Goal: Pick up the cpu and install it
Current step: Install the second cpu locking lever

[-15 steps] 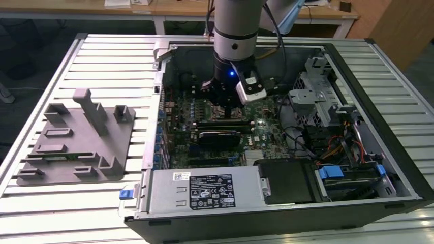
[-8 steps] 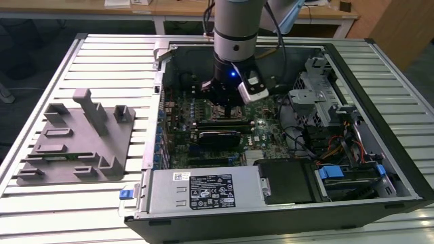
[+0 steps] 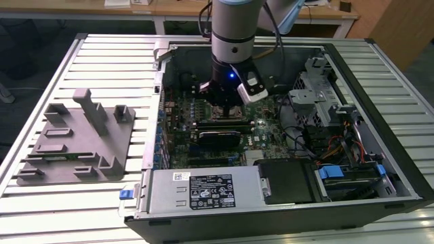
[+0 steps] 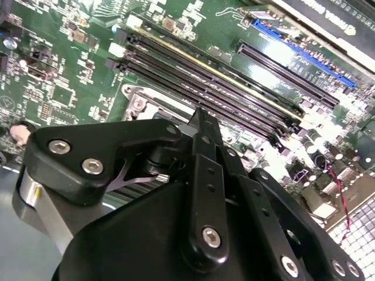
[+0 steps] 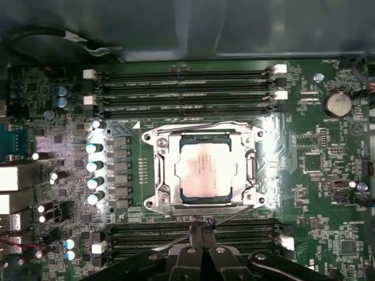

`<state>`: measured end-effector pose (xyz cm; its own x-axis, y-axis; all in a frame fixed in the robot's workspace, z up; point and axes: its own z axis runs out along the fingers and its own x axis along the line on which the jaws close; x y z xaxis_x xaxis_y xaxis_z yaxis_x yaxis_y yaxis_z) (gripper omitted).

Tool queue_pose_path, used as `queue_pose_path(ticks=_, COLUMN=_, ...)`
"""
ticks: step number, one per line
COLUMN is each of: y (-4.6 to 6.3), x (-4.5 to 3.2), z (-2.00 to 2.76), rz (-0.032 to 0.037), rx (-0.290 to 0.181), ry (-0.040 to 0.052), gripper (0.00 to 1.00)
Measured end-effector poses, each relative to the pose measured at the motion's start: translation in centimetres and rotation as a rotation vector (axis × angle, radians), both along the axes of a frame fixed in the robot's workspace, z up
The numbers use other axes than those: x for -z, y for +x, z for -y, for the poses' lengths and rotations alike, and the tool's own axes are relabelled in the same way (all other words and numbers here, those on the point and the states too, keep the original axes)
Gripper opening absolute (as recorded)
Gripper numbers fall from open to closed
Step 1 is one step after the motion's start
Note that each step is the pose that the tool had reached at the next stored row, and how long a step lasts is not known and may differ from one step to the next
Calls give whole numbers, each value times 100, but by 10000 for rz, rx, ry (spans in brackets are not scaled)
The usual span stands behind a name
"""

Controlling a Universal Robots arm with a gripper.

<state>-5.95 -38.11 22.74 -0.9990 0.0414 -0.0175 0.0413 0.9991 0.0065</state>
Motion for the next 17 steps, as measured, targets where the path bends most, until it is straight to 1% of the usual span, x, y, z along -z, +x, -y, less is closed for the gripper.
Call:
queue_pose_path(ticks=3, y=-28, x=9, z=14, rz=0, rx=-12, ry=0, gripper=11)
queue_pose_path(ticks=10, y=-49, x=37, z=72, rz=-1, rx=-12, ry=2, gripper=11)
queue_pose_path(ticks=17, y=-74, x=61, z=85, rz=0, rx=-13, ry=16, gripper=11)
